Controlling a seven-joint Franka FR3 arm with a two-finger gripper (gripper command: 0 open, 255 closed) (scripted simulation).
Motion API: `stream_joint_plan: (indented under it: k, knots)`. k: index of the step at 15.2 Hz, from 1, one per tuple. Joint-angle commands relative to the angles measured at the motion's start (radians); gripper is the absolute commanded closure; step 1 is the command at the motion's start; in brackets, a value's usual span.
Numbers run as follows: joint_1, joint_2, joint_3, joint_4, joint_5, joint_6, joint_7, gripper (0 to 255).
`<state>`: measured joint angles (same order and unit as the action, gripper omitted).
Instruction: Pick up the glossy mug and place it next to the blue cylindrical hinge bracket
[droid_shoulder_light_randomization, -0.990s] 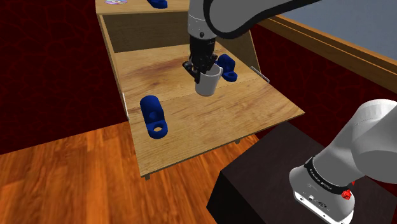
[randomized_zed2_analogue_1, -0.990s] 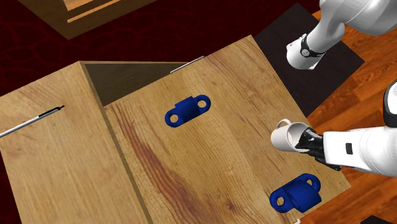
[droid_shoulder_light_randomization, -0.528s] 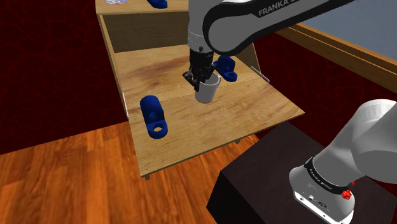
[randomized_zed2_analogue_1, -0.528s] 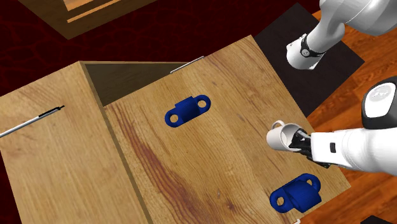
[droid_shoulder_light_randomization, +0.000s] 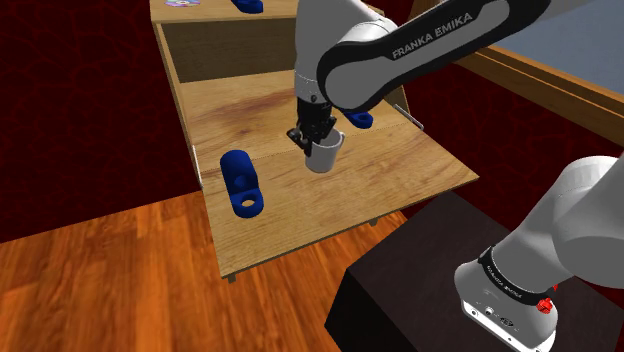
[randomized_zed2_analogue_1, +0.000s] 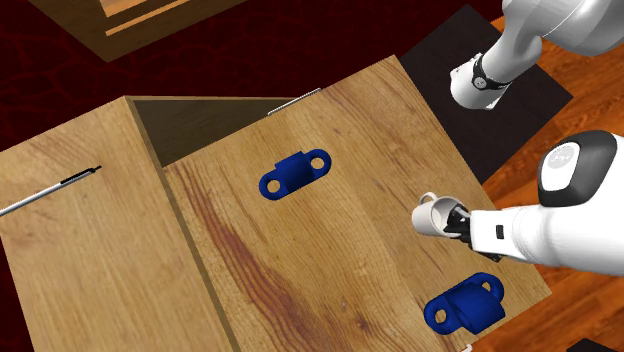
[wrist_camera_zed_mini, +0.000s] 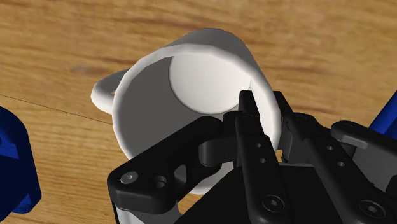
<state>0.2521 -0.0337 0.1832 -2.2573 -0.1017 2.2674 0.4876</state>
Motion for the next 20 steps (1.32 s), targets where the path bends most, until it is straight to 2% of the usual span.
stream_joint_plan:
  k: [1,3,11,12,17,20]
  knots:
    - [0.0,0.013,0.0,-0.015,-0.006,0.029,0.006,255]
    - [0.0,0.028,0.0,-0.026,-0.012,0.054,0.012,255]
    - [0.0,0.028,0.0,-0.026,-0.012,0.054,0.012,255]
    - [0.0,0.028,0.0,-0.026,-0.012,0.054,0.012,0]
    - [0.0,0.028,0.0,-0.026,-0.012,0.054,0.012,0]
    - [0.004,-0.032,0.003,0.015,0.011,-0.045,-0.003,0]
